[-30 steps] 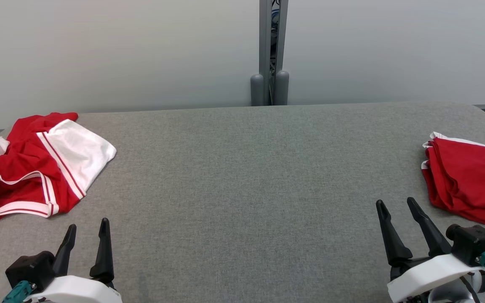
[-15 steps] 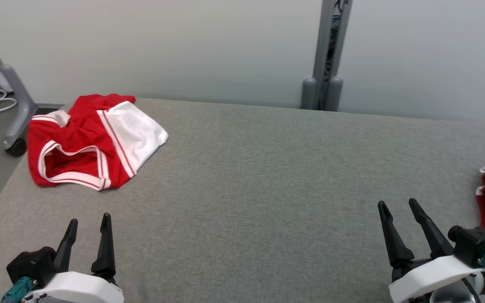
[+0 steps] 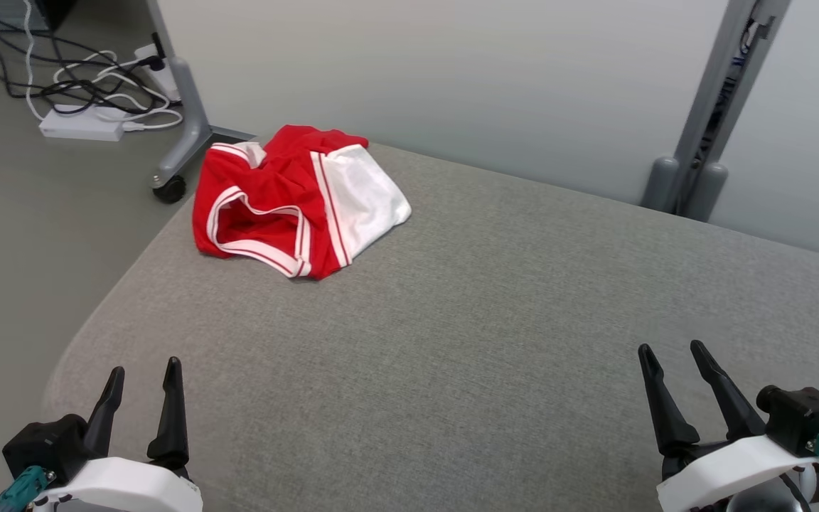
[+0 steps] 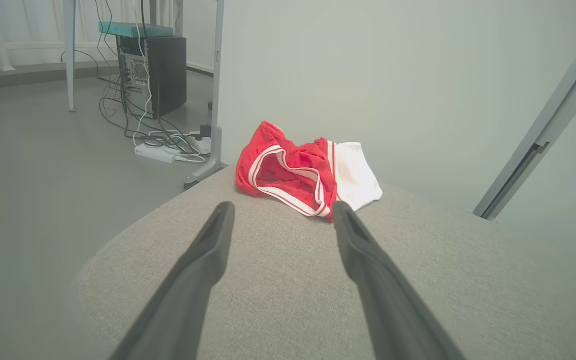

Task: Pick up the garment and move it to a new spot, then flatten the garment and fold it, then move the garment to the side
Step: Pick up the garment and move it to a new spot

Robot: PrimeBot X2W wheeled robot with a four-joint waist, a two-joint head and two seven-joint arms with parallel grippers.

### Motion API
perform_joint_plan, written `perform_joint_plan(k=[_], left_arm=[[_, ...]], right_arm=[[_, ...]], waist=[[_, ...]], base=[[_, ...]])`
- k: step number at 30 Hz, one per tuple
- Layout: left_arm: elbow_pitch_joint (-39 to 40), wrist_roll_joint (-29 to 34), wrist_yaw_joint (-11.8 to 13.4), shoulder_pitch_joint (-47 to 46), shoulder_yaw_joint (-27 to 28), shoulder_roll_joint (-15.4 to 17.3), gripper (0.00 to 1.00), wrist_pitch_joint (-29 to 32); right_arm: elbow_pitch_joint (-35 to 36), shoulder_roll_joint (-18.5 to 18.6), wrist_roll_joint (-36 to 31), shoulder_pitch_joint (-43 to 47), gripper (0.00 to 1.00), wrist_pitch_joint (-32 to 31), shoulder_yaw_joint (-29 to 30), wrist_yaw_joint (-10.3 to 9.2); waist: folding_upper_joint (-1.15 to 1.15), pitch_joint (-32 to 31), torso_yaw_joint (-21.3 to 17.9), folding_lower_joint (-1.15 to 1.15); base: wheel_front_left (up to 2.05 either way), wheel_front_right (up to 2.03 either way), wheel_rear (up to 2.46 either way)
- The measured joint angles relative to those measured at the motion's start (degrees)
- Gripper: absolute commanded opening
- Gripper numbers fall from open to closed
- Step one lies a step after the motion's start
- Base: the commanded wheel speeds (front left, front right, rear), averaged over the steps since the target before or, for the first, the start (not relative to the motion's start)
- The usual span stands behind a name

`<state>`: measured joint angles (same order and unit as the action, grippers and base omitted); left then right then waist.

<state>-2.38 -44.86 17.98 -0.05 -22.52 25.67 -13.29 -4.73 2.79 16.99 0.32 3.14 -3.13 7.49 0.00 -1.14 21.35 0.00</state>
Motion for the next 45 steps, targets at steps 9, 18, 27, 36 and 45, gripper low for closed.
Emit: perform_joint_plan(k=[9, 18, 27, 36, 45], left_arm=[[0.6, 0.0, 0.1, 0.4, 0.0, 0.5, 1.00, 0.2], [1.0, -0.1, 0.3, 0.7, 0.0, 0.6, 1.00, 0.2], [1.4, -0.1, 0.2, -0.9, -0.2, 1.8, 1.00, 1.7], [-1.0, 0.6, -3.2, -16.9, 1.0, 6.8, 1.00, 9.2], [-11.6, -2.7, -6.0, -31.8, 3.2, 8.0, 1.00, 16.6]], right_arm=[[-0.3, 0.0, 0.2, 0.1, 1.00, 0.3, -0.3, 0.00], [-0.7, 0.0, 0.4, -0.1, 1.00, 0.4, -0.9, 0.01], [-0.6, 0.0, 0.4, -0.4, 1.00, 0.2, -0.7, 0.00], [1.4, 0.0, -0.9, -3.3, 1.00, -1.0, -0.9, 0.01], [2.9, 0.0, -2.1, -7.0, 1.00, -1.8, -1.6, 0.00]], waist=[[0.00, 0.1, 5.8, 0.00], [0.00, 0.5, 7.3, 0.00], [0.00, 1.3, 5.5, 0.00], [0.00, 4.6, 1.4, 0.00], [0.00, 9.2, -3.9, 0.00]], base=[[0.00, 0.00, 0.00], [0.00, 0.00, 0.00], [0.00, 0.00, 0.00], [0.00, 0.00, 0.00], [0.00, 0.00, 0.00]])
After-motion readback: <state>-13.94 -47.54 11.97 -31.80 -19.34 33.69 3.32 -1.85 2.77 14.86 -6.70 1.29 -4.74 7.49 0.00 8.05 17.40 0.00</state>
